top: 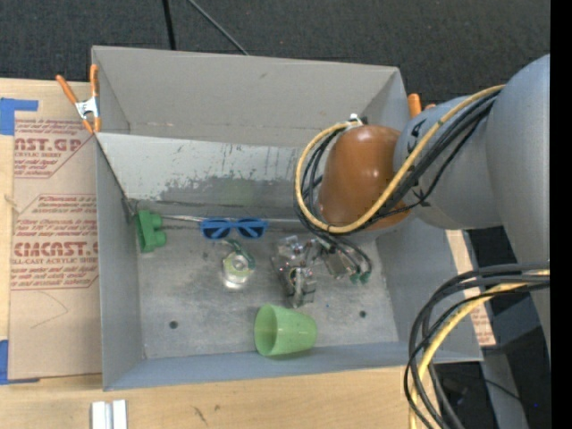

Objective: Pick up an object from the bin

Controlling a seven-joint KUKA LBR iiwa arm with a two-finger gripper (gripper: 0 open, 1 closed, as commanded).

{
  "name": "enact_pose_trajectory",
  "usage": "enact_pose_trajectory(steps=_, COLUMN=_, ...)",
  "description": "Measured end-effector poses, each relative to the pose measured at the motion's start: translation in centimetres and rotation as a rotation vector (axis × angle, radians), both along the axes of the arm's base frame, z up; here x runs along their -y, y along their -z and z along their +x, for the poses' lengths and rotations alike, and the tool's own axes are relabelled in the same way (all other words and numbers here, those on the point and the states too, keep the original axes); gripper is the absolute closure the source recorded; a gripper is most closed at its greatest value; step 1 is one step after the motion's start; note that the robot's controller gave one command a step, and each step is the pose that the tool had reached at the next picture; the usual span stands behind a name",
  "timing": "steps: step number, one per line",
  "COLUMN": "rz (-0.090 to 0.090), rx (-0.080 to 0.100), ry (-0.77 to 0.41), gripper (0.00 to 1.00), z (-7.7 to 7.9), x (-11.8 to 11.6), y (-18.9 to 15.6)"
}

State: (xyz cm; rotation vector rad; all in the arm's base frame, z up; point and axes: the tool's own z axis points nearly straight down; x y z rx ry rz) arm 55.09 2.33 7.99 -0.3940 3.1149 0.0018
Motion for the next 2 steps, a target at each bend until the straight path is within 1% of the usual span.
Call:
enact_pose_trajectory(steps=1, rz=-0.001, rx=0.001, ry=0.0, gripper=1.0, z=0.0, x=0.0, y=-2.4)
enact_pose_trajectory(steps=2, rz=-0.001, rx=0.008, ry=0.001, gripper=1.0, z=0.2, x=-0.1, y=-11.8)
